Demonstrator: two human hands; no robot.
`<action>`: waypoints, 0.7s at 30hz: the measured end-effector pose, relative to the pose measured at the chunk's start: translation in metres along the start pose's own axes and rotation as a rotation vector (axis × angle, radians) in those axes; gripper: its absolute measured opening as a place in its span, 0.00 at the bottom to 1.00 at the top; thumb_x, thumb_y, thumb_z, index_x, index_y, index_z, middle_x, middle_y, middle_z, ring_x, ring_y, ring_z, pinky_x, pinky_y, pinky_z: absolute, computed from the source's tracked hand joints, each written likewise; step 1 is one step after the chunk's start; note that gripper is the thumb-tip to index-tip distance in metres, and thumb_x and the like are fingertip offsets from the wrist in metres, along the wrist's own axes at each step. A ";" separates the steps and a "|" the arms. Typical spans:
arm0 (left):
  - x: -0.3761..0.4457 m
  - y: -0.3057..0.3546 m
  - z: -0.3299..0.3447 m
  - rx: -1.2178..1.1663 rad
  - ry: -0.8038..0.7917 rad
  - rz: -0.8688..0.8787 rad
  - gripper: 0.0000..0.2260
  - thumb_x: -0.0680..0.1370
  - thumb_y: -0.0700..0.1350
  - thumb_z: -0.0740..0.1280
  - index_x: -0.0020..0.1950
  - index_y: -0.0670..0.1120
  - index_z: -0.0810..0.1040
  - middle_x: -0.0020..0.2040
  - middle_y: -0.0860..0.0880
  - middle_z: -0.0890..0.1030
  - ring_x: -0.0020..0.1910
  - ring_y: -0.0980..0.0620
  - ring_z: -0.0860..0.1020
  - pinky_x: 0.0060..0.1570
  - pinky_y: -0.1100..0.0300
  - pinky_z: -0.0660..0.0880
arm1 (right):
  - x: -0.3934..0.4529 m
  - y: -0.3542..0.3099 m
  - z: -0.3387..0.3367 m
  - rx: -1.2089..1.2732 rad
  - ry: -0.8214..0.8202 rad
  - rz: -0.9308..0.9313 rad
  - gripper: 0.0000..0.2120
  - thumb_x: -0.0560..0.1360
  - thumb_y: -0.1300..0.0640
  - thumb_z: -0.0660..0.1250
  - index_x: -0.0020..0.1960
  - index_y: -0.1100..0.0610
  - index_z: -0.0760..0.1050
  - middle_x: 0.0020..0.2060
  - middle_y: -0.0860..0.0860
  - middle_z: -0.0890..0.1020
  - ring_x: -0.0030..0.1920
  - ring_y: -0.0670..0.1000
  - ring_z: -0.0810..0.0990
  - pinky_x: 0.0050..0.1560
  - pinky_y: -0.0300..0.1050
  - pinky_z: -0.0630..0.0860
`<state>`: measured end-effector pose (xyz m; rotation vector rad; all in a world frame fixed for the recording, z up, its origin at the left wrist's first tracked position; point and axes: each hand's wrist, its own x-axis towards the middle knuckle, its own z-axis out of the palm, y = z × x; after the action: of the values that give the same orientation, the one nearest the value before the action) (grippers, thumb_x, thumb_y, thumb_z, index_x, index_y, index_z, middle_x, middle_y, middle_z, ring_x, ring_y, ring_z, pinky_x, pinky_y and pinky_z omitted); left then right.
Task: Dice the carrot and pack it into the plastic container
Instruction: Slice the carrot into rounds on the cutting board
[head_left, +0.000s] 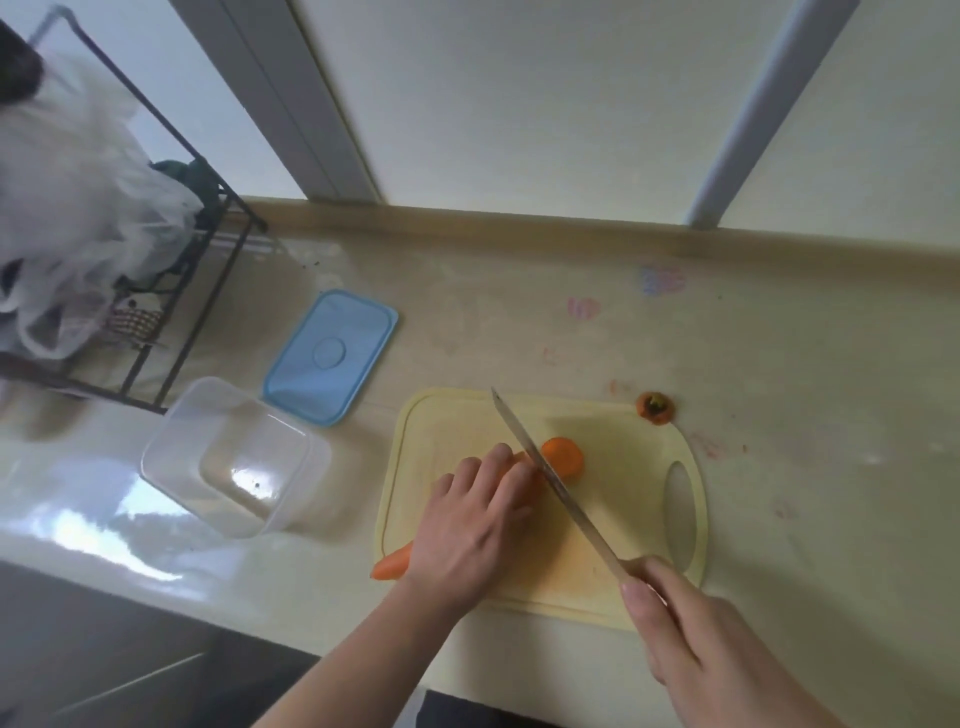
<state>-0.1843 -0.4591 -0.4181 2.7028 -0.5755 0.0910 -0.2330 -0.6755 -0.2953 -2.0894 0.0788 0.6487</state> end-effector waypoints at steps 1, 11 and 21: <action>-0.001 0.001 0.000 -0.004 -0.006 -0.008 0.22 0.79 0.44 0.72 0.70 0.49 0.67 0.68 0.49 0.70 0.53 0.45 0.74 0.48 0.50 0.77 | 0.000 0.001 -0.003 -0.015 -0.024 0.004 0.14 0.75 0.41 0.51 0.49 0.46 0.71 0.23 0.44 0.73 0.27 0.44 0.72 0.30 0.34 0.64; -0.006 -0.001 0.008 0.006 -0.005 0.034 0.26 0.75 0.39 0.75 0.68 0.47 0.67 0.62 0.43 0.70 0.53 0.42 0.76 0.49 0.48 0.78 | 0.005 -0.006 -0.015 -0.106 -0.115 -0.020 0.16 0.73 0.40 0.46 0.50 0.44 0.68 0.30 0.31 0.75 0.35 0.39 0.76 0.34 0.30 0.66; -0.001 -0.005 0.008 0.005 0.065 0.068 0.17 0.80 0.43 0.67 0.67 0.44 0.66 0.57 0.43 0.68 0.48 0.42 0.75 0.44 0.49 0.79 | 0.035 0.013 0.007 -0.115 -0.080 -0.040 0.23 0.71 0.34 0.40 0.46 0.46 0.67 0.32 0.53 0.76 0.35 0.45 0.76 0.39 0.42 0.69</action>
<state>-0.1835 -0.4573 -0.4278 2.6742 -0.6487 0.1985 -0.2095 -0.6702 -0.3249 -2.1663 -0.0461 0.7269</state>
